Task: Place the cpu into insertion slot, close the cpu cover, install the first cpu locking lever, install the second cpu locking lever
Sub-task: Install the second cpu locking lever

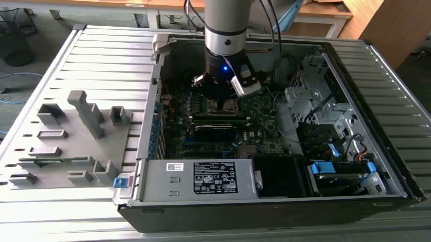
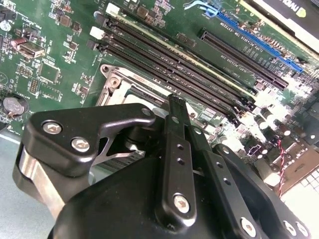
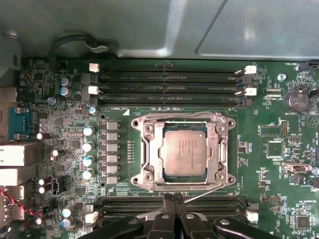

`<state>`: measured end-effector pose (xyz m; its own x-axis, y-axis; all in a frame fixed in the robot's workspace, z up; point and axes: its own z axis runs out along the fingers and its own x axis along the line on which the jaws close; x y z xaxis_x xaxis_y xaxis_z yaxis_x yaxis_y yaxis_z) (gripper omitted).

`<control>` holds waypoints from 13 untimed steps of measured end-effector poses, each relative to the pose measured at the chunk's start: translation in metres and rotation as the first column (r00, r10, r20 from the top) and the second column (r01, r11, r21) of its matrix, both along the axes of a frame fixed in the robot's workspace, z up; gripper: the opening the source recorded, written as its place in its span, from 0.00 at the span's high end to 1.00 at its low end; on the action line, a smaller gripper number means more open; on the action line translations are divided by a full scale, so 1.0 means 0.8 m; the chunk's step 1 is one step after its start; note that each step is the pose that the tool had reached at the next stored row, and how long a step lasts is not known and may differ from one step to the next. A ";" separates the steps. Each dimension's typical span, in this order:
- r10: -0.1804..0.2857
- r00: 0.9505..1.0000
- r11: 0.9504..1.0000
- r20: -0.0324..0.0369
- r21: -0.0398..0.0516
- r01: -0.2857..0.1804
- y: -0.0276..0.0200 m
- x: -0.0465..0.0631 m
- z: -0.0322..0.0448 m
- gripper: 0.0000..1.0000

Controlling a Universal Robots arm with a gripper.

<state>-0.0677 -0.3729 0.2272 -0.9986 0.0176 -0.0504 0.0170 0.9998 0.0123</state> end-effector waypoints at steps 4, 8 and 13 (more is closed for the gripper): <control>0.000 1.000 1.000 0.001 0.000 0.000 -0.0006 -0.002 -0.0026 0.89; 0.000 1.000 1.000 0.002 0.000 0.000 -0.0016 -0.004 -0.0062 0.89; 0.000 1.000 1.000 0.003 0.000 0.000 -0.0029 -0.005 -0.0113 0.89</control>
